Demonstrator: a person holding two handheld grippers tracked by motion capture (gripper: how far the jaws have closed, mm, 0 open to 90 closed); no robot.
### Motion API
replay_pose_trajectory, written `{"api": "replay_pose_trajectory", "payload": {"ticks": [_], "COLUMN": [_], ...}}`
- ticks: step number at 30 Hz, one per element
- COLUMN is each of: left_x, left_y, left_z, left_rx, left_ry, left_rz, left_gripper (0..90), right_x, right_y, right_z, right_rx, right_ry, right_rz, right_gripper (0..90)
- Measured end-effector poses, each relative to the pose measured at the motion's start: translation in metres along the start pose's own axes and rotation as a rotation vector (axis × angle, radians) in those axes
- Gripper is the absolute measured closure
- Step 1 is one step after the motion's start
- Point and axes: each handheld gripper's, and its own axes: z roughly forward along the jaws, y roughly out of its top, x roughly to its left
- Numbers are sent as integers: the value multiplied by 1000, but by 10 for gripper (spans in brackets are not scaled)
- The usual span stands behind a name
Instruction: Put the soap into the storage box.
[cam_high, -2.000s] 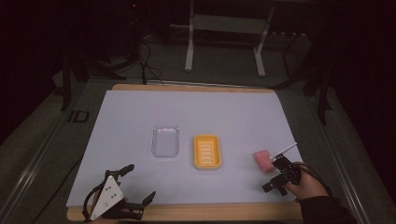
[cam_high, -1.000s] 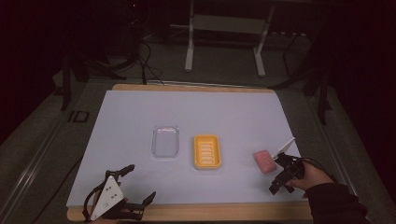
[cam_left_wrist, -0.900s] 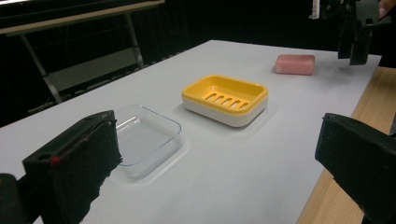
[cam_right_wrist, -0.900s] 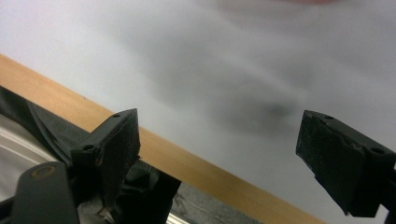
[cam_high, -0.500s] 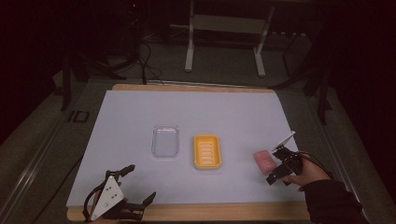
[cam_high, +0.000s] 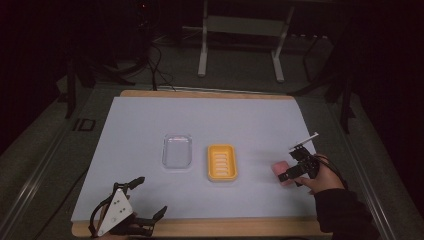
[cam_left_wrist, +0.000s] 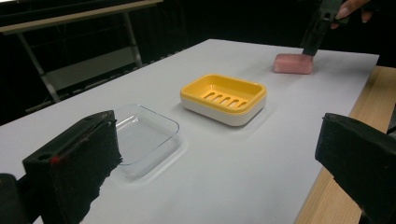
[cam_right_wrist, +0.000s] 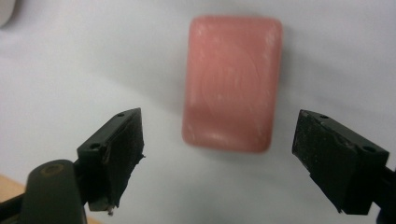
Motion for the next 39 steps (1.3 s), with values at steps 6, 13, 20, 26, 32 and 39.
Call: {"api": "replay_pose_trajectory", "payload": {"ticks": [6, 13, 20, 26, 32, 39], "left_x": [0, 0, 0, 0, 0, -1], "left_y": [0, 0, 0, 0, 0, 0], "left_z": [0, 0, 0, 0, 0, 0], "left_rx": [0, 1, 3, 2, 2, 6], "left_ry": [-1, -3, -3, -2, -3, -4], "left_rz": [0, 3, 5, 4, 3, 8], "left_gripper": [3, 3, 3, 3, 3, 3], "right_x": [1, -2, -7, -6, -3, 5], "right_y": [6, 8, 8, 8, 9, 9], "right_z": [2, 14, 26, 34, 39, 40], "right_rx": [-79, -86, -62, -37, -24, -13], "right_ry": [-31, -38, -12, -20, -61, -119], "right_rz": [3, 14, 6, 5, -7, -35], "right_gripper": [193, 221, 243, 266, 314, 362]}}
